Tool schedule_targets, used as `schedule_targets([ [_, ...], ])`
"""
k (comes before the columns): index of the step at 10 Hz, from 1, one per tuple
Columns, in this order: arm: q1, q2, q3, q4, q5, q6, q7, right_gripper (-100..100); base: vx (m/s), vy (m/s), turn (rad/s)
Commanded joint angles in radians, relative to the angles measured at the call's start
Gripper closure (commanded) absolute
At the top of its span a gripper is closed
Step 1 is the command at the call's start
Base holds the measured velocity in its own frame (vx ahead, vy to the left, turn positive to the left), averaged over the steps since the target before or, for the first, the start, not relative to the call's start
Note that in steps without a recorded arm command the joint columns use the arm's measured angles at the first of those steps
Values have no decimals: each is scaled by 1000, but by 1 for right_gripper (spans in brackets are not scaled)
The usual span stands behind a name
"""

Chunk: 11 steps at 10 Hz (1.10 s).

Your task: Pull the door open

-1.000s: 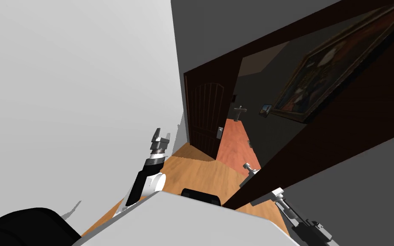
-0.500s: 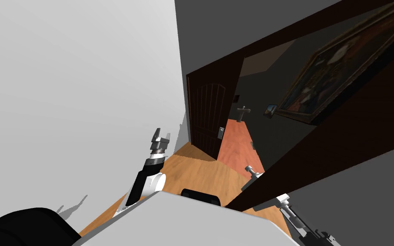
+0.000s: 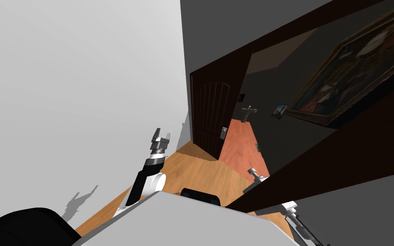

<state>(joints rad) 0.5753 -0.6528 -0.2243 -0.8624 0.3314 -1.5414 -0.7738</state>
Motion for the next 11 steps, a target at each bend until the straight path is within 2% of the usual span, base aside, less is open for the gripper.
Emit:
schedule_targets([
  [1,11,9,6,24,13,-34,9,100,-47,-36,80],
  [3,25,12,-1,50,24,-82,20,100,-77,-57,97],
  [5,32,14,-5,63,29,-106,26,100,-65,-71,57],
  [8,51,13,-16,94,40,-170,38,100,-95,-110,53],
  [11,63,9,-22,109,44,-200,43,100,-140,-130,-10],
])
